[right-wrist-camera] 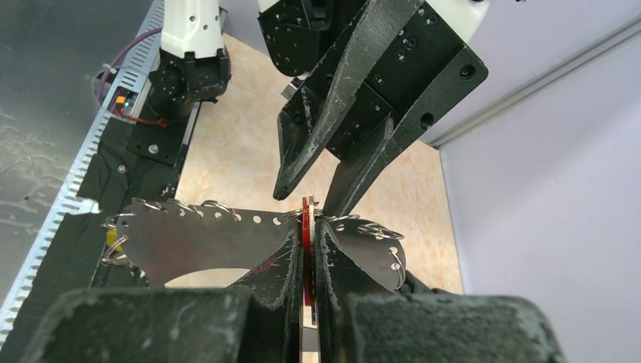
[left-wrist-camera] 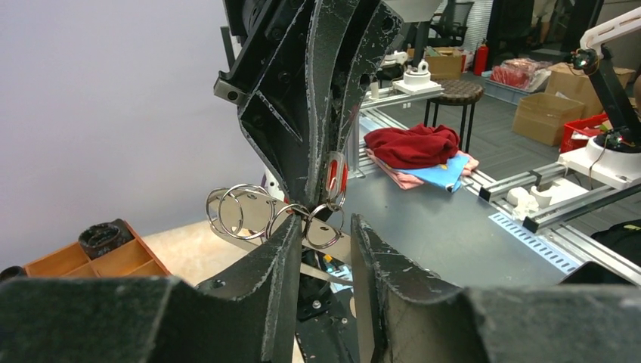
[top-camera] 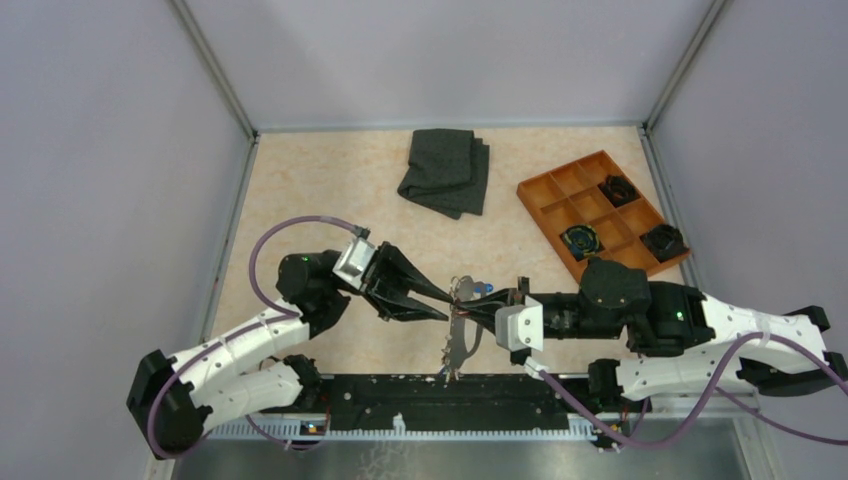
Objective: Remove the keys from the keyring
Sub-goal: Remove the key from the keyring.
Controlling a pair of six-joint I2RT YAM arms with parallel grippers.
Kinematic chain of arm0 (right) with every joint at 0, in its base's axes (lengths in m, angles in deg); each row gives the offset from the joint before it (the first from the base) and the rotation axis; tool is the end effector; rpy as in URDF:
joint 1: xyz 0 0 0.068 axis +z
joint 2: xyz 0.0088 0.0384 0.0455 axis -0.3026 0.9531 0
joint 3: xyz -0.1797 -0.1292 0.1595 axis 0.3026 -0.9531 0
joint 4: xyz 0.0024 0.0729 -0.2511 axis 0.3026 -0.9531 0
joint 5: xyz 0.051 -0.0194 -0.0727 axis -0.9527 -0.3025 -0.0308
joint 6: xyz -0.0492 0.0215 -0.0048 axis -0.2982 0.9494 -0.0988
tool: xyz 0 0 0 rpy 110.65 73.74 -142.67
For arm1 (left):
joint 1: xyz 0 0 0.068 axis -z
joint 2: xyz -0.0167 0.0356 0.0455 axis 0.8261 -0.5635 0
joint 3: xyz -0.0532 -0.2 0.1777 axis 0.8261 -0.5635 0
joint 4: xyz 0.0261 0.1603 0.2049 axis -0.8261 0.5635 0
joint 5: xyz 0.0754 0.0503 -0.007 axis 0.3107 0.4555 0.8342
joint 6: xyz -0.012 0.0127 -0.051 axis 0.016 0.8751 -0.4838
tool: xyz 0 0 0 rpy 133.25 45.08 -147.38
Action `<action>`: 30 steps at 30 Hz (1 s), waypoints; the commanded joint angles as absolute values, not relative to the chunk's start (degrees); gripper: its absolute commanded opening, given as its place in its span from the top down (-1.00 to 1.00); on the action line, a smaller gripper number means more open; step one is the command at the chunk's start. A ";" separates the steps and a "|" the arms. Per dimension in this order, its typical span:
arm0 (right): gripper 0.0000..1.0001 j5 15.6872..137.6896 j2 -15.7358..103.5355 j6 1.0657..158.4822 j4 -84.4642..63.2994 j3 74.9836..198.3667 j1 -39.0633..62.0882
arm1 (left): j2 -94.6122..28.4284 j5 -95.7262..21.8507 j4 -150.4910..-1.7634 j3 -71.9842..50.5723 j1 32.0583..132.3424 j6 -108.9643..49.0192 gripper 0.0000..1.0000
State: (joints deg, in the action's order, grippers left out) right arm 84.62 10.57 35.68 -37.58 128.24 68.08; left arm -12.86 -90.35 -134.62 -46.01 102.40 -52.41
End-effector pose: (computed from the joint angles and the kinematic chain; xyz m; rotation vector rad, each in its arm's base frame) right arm 0.0124 0.1615 0.4315 -1.5383 0.8400 0.6191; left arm 0.1060 -0.1583 0.3713 1.2390 0.7208 -1.6375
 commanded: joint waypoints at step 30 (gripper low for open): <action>1.00 90.96 11.06 33.43 -35.41 129.97 67.80 | -9.33 -78.75 -113.60 -43.99 102.66 -51.54 1.00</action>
